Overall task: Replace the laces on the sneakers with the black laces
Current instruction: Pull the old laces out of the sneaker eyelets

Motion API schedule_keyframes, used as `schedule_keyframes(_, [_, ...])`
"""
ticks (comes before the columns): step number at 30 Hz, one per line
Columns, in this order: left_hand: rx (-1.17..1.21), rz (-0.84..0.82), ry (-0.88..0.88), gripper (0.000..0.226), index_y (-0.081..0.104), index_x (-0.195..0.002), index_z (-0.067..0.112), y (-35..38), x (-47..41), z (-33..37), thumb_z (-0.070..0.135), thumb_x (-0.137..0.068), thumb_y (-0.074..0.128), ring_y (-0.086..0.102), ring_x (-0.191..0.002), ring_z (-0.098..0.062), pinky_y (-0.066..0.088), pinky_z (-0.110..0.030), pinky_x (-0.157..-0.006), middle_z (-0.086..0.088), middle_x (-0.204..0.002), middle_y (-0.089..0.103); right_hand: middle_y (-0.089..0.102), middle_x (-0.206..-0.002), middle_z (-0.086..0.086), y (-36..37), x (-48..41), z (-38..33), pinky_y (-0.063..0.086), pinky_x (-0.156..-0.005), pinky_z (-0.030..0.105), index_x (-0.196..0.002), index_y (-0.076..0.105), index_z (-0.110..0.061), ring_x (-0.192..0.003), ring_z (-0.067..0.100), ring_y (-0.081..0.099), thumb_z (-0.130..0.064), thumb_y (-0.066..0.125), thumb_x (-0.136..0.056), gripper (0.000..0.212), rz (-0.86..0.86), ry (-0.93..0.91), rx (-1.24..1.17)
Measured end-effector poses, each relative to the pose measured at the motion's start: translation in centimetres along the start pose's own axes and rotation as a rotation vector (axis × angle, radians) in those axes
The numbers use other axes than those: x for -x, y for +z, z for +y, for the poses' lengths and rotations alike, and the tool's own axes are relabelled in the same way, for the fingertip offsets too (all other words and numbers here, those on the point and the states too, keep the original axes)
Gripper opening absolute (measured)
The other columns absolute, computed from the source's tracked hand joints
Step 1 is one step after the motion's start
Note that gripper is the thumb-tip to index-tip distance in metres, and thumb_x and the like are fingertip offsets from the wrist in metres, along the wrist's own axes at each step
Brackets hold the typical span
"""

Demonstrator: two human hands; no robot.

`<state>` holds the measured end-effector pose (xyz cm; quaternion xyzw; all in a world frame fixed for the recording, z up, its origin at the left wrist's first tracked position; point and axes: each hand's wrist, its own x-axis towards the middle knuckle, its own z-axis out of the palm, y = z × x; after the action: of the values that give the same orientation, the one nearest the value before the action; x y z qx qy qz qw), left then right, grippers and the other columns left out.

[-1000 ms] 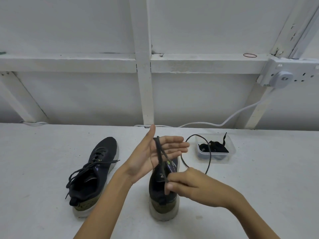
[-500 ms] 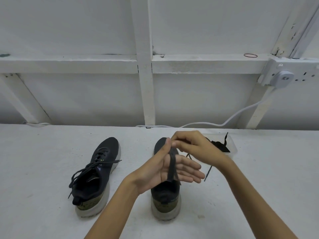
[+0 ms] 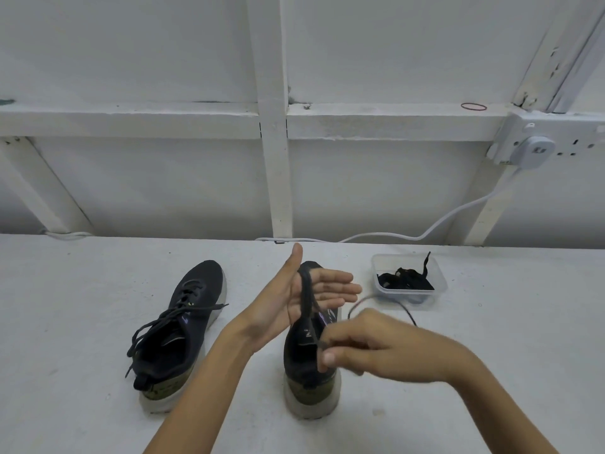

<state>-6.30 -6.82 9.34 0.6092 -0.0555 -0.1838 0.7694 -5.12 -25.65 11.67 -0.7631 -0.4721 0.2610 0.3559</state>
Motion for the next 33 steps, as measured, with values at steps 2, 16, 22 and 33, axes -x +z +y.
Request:
schedule_keyframes(2, [-0.079,0.002,-0.059,0.088,0.060,-0.125,0.005,0.1,0.2,-0.5,0.065,-0.092,0.005,0.066,-0.109,-0.020,0.049,-0.026,-0.094,-0.008,-0.112,0.072,0.050,-0.062,-0.017,-1.9,-0.1,-1.1,0.035,-0.062,0.008,-0.085,0.066,-0.002,-0.063,-0.004,0.051,-0.011,0.058,-0.098,0.018,0.080,-0.066,0.006])
schedule_keyframes(16, [0.031,-0.201,-0.035,0.111,0.057,-0.125,-0.007,1.1,0.8,-0.1,0.073,-0.084,-0.007,0.058,-0.120,-0.037,0.045,-0.037,-0.105,-0.027,-0.125,0.062,0.055,-0.063,-0.014,-1.9,-4.1,3.7,0.042,-0.060,0.024,-0.072,0.058,-0.019,-0.061,0.001,0.049,-0.009,0.054,-0.098,0.028,0.374,0.080,-0.029])
schedule_keyframes(22, [0.100,-0.100,0.071,0.102,0.061,-0.122,-0.003,0.5,0.3,1.2,0.069,-0.088,-0.002,0.059,-0.120,-0.035,0.046,-0.036,-0.105,-0.024,-0.124,0.063,0.056,-0.080,-0.016,3.3,-1.6,2.7,0.047,-0.080,0.036,-0.098,0.061,-0.023,-0.080,0.009,0.054,-0.032,0.046,-0.102,0.018,0.145,0.174,0.218])
schedule_keyframes(33, [-0.151,0.037,-0.084,0.092,0.074,-0.103,0.013,1.1,0.0,-0.6,0.067,-0.088,0.001,0.070,-0.093,-0.014,0.047,-0.029,-0.094,-0.004,-0.090,0.075,0.058,-0.067,-0.017,-2.9,-0.4,-3.1,0.037,-0.059,0.021,-0.080,0.056,-0.028,-0.063,0.002,0.052,-0.030,0.050,-0.101,0.022,0.219,-0.018,0.282])
